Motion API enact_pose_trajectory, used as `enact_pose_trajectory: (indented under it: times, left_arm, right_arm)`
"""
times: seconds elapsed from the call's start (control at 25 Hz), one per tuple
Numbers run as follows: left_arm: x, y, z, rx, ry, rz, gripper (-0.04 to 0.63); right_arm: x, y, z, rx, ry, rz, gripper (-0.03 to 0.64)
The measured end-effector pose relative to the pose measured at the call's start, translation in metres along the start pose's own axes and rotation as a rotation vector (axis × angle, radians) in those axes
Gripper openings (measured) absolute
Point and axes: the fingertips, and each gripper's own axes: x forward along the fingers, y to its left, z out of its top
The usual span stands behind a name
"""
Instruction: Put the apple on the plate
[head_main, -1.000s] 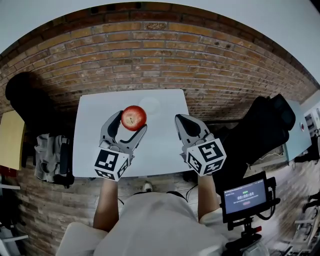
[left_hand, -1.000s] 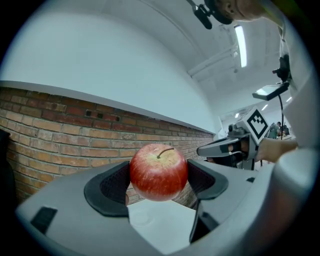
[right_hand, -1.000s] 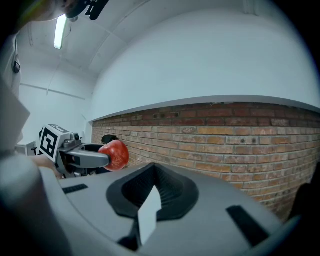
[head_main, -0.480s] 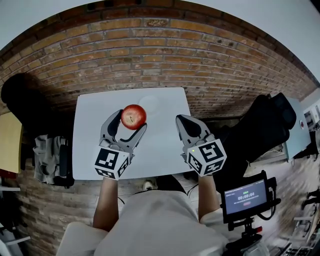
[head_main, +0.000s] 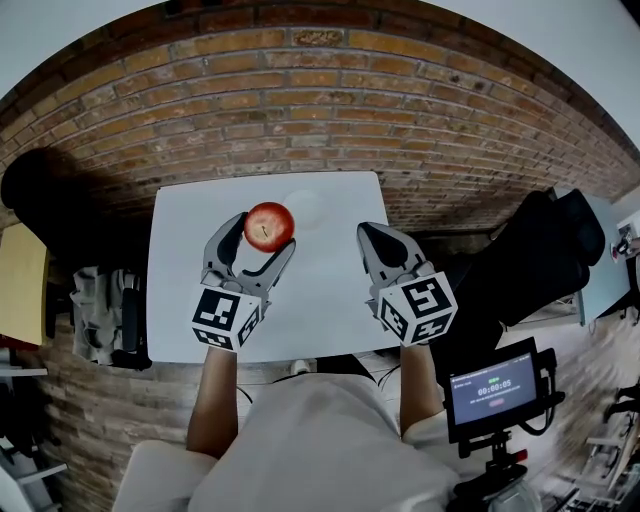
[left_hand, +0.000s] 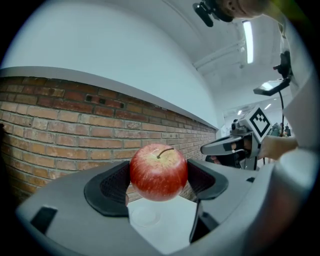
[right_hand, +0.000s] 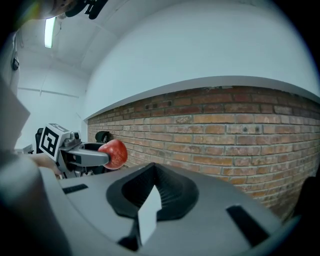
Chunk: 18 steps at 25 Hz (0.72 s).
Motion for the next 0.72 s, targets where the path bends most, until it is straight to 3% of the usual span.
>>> enact_pose_trajectory:
  times: [0.72]
  left_arm:
    - [0.081,0.019,-0.043,-0.026,0.093,-0.015,0.365]
  right_arm:
    - [0.050,-0.049,-0.034,0.042,0.088,0.026,0.002]
